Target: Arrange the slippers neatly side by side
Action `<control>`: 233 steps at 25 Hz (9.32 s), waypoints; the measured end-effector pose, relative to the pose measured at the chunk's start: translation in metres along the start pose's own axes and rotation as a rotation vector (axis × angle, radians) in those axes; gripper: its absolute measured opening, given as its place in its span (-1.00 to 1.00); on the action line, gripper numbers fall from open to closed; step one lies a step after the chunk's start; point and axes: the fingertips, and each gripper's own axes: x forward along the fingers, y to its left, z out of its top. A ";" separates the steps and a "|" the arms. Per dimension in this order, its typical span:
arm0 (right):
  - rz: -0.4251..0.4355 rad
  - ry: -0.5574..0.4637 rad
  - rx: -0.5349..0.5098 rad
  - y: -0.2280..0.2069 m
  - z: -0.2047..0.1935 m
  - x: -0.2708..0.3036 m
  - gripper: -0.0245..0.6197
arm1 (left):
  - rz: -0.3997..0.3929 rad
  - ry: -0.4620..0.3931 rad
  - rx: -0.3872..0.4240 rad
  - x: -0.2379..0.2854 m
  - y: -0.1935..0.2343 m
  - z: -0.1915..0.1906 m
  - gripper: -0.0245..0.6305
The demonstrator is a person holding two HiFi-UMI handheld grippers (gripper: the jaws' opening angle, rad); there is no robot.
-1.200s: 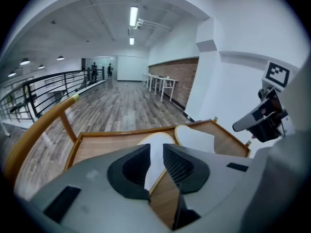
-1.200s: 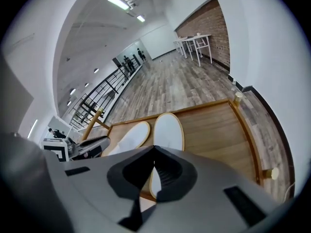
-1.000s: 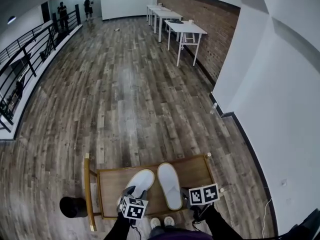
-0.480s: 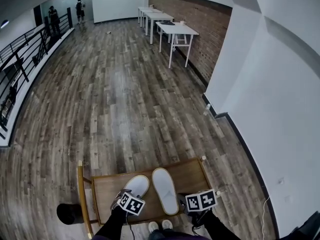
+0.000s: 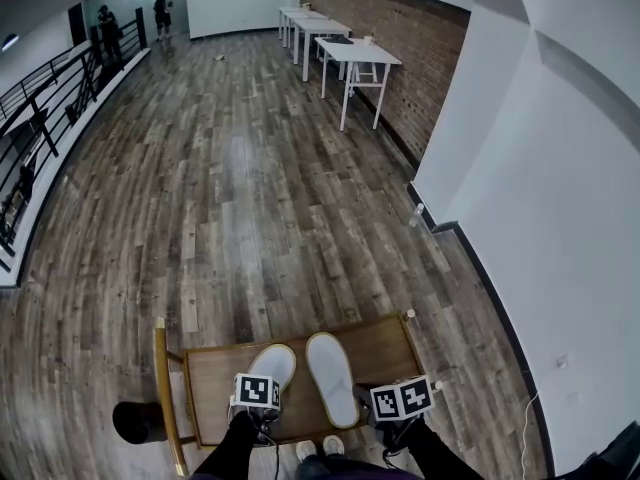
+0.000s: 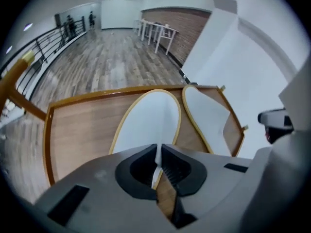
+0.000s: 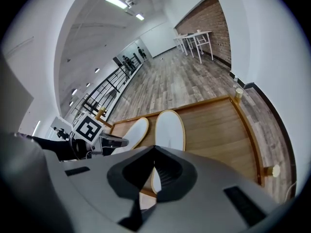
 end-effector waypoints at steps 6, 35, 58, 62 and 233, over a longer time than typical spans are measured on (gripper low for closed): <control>0.011 0.008 -0.025 0.007 0.001 0.004 -0.93 | -0.096 -0.085 -0.306 -0.006 -0.013 0.005 -0.88; 0.003 0.048 -0.051 0.006 -0.008 0.003 -0.93 | -0.154 -0.146 -0.496 0.017 -0.038 0.013 -0.88; 0.034 0.031 -0.069 0.011 0.001 0.015 -0.93 | -0.165 -0.308 -0.393 -0.039 -0.040 -0.010 -0.73; 0.025 0.021 -0.046 0.000 0.011 0.024 -0.93 | -0.170 -0.403 -0.384 -0.067 -0.048 -0.027 -0.73; 0.043 -0.496 -0.274 0.109 0.070 -0.034 -0.93 | 0.192 -0.900 0.032 -0.188 -0.082 0.055 -0.93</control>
